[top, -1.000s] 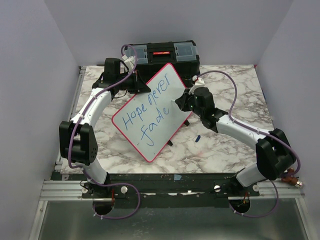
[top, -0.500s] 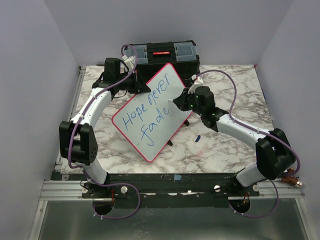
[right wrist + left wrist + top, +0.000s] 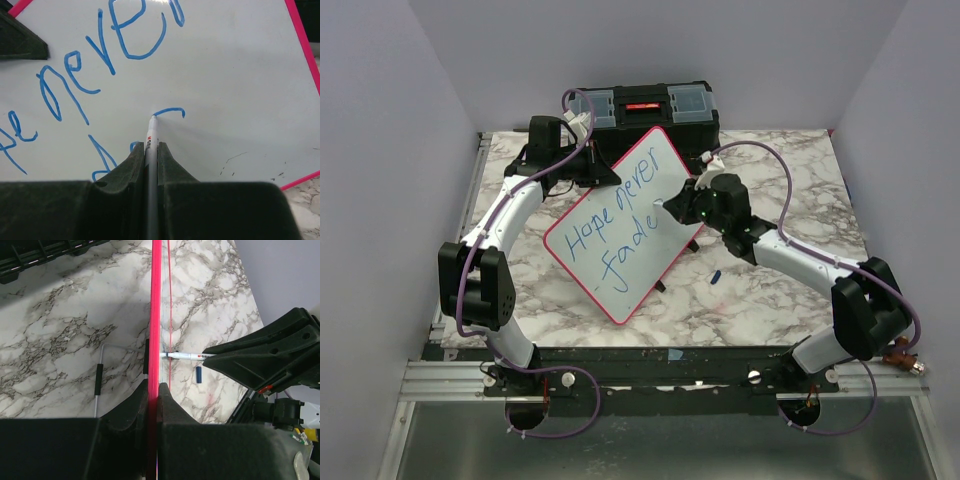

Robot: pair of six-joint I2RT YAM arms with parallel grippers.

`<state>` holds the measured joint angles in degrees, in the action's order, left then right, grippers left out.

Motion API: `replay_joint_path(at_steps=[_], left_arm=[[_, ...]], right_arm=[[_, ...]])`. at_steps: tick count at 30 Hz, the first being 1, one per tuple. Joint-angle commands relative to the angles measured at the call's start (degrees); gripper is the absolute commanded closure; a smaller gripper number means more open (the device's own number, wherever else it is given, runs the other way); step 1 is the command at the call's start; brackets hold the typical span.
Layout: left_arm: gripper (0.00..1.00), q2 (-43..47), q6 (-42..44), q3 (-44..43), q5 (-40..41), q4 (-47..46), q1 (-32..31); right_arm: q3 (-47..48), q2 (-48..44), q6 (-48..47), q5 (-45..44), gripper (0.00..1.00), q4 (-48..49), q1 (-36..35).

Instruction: Write a sentence on the whiteboard

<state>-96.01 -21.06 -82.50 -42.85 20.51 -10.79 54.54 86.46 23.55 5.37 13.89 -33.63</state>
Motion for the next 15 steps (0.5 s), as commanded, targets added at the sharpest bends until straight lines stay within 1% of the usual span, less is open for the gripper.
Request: replay_joint_path(at_steps=[1, 7, 15], left_arm=[[1.0, 1.5, 4.18, -1.4, 2.55, 0.24, -1.12], [1.0, 1.35, 4.08, -1.5, 2.64, 0.23, -1.17], [1.0, 1.24, 4.1, -1.76, 2.65, 0.28, -1.45]], right_arm=[[-2.63, 0.25, -0.19, 2.72, 0.99, -1.87, -0.11], [-4.65, -1.0, -0.12, 1.48, 0.99, -2.1, -0.08], [-5.51, -1.71, 0.42, -4.98, 0.99, -3.26, -0.15]])
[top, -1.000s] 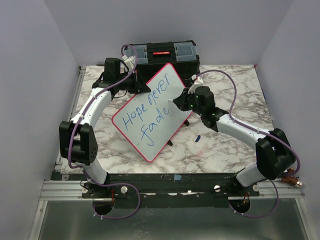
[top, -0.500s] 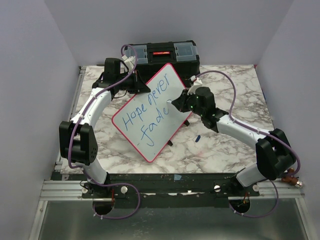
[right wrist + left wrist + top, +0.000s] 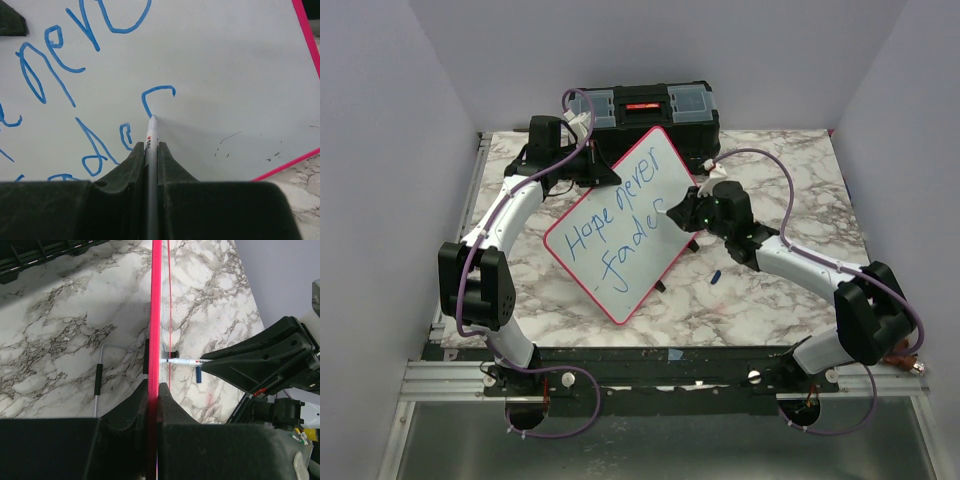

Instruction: Write a sentence on the whiteboard

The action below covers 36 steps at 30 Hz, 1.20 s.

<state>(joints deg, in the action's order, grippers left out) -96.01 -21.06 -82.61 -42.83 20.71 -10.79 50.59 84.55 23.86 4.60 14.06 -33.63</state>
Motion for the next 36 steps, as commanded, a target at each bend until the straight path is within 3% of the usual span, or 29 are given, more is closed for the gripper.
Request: replay_joint_path(at_steps=[1, 13, 36], left_arm=[[1.0, 1.17, 4.1, -1.67, 2.67, 0.11, -1.46], [1.0, 1.32, 4.27, -1.6, 2.91, 0.21, -1.52], [1.0, 1.13, 4.36, -1.54, 2.92, 0.05, -1.72]], right_arm=[[-1.61, 0.1, 0.19, -5.53, 0.99, -3.48, -0.15], [-1.57, 0.04, 0.2, -10.36, 1.0, -4.8, -0.12], [-2.7, -3.59, 5.74, -0.61, 0.99, -3.34, -0.12]])
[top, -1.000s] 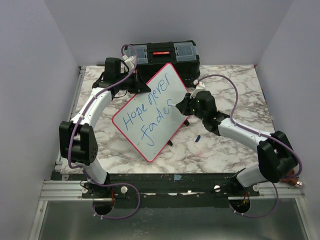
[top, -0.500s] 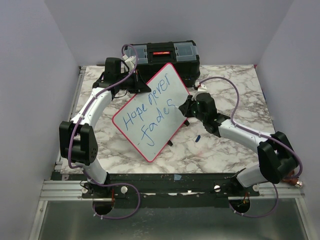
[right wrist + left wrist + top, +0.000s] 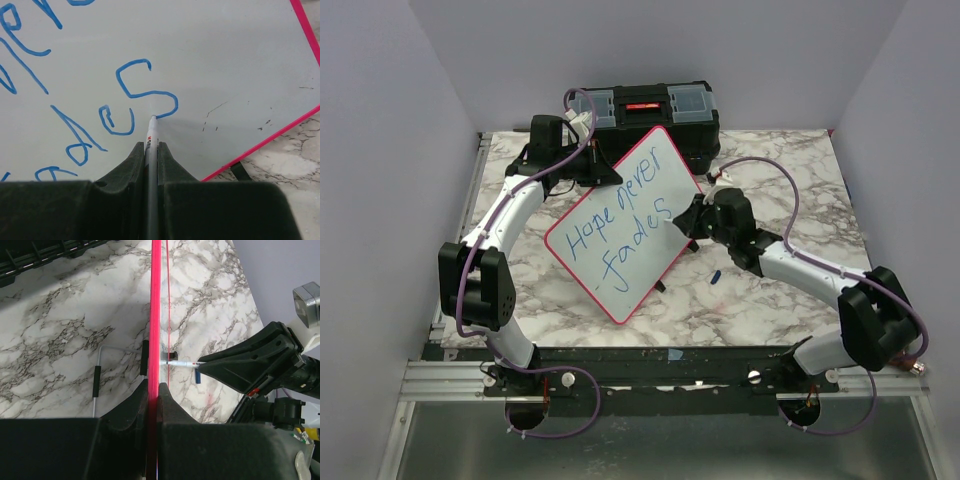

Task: Write a sentence on the whiteboard
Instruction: Write a sentence on the whiteboard, then put down the whiteboard on the whiteboard stand.

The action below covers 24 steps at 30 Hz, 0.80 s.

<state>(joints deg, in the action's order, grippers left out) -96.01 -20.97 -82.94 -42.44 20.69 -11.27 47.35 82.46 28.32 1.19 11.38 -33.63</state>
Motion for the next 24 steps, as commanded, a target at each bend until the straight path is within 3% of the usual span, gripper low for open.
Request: replay_joint_path(at_steps=[1, 5, 12, 18, 24], left_arm=[[1.0, 1.09, 4.27, -1.19, 2.44, 0.07, -1.22], [1.0, 1.02, 4.53, -1.11, 2.42, 0.06, -1.22], [1.0, 0.32, 4.63, -1.05, 2.85, 0.14, -1.21], [1.0, -0.71, 3.7, -0.71, 1.86, -0.47, -1.32], [1.0, -2.93, 4.25, -1.61, 0.5, 0.24, -2.7]], right_arm=[[0.78, -2.11, 1.29, 2.72, 0.99, -0.7, -0.08], [2.12, -8.12, 1.48, 1.54, 0.99, -1.84, -0.09], [-0.86, -25.73, 0.76, 2.81, 0.99, 7.65, -0.12], [-1.25, -28.82, 0.36, -6.89, 0.99, 2.8, -0.08], [-4.55, -31.25, 0.95, -11.04, 0.99, 2.45, -0.12]])
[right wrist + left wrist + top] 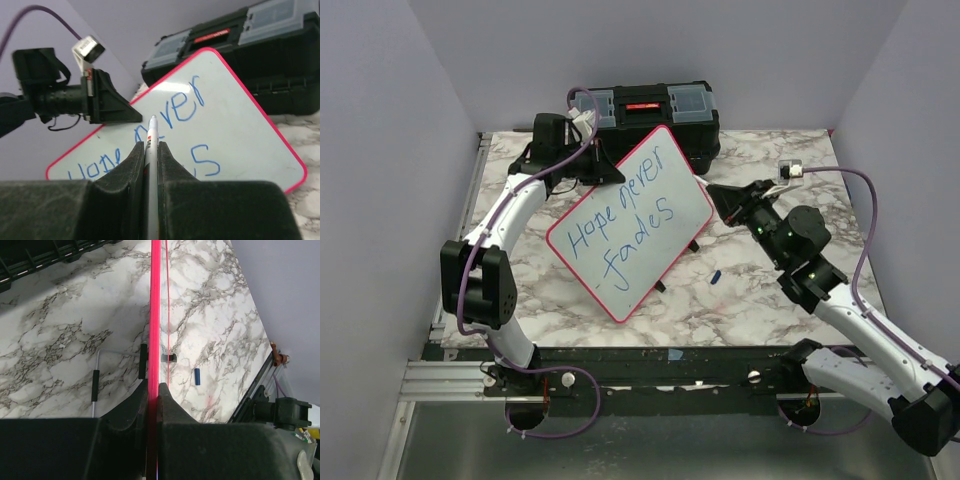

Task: Write a sentence on the whiteboard
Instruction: Put down the whiteboard on the whiteboard stand.

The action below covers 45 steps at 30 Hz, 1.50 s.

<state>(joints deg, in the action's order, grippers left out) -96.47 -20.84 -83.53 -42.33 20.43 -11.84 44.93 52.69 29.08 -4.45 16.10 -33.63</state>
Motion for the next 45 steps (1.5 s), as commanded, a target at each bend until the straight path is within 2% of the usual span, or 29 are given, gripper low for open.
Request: replay_joint_path(at_steps=[1, 13, 19, 23, 45], left_arm=[[1.0, -2.49, 4.22, -0.9, 0.36, 0.72, -2.3], [1.0, -5.2, 4.73, 0.44, -1.58, 1.7, -6.83], [1.0, -5.88, 5.25, 2.04, -1.88, 1.53, -7.3], [1.0, -6.99, 5.55, 0.15, -1.12, 2.93, -7.32], [0.83, -8.53, 7.65, -1.23, 5.42, 4.31, -7.32]], right_arm=[[-2.38, -1.8, 0.11, -6.02, 0.99, -2.63, -0.1], [-2.39, -2.0, -1.78, -9.26, 0.99, -5.16, -0.12], [-2.95, -3.86, -2.27, -10.56, 0.99, -6.85, -0.12], [-3.53, -4.43, -2.22, -10.66, 0.99, -7.03, -0.12], [-3.62, -3.74, -1.3, -10.23, 0.99, -7.34, -0.17]])
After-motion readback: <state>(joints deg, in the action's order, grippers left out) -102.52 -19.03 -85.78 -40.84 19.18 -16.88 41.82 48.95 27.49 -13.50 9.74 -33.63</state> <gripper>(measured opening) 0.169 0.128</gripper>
